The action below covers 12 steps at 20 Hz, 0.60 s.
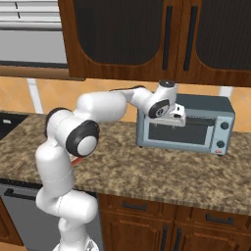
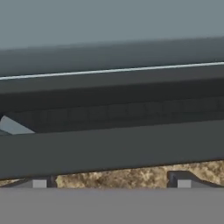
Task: Pick up the kebab skewer and baguette bread, and place them inside the toaster oven. Close the toaster oven door and start by setting the timer.
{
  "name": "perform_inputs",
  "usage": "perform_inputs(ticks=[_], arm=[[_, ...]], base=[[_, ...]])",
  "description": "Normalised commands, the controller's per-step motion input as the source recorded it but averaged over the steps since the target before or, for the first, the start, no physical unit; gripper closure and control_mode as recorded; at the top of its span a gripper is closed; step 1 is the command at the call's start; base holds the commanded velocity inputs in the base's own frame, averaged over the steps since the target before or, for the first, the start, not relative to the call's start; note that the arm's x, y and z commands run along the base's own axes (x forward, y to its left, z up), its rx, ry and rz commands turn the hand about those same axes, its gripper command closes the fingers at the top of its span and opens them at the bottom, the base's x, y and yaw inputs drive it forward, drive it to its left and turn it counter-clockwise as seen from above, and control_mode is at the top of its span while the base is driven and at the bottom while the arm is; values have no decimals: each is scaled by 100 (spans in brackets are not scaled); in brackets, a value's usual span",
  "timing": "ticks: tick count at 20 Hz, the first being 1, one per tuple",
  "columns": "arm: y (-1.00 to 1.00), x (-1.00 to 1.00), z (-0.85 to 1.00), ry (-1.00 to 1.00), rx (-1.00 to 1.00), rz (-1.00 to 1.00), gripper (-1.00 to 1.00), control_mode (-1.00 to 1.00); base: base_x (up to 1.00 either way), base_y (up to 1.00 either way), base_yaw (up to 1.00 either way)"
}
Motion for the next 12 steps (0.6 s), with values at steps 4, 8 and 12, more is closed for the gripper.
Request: perform_inputs(ticks=[4, 8, 12], arm=[[1, 30, -61, 0, 0, 0, -100, -100], [-4, -42, -1, 1, 0, 0, -100, -100], [-20, -95, 27, 0, 0, 0, -100, -100]], base=[[0, 0, 0], [0, 0, 0], [0, 0, 0]])
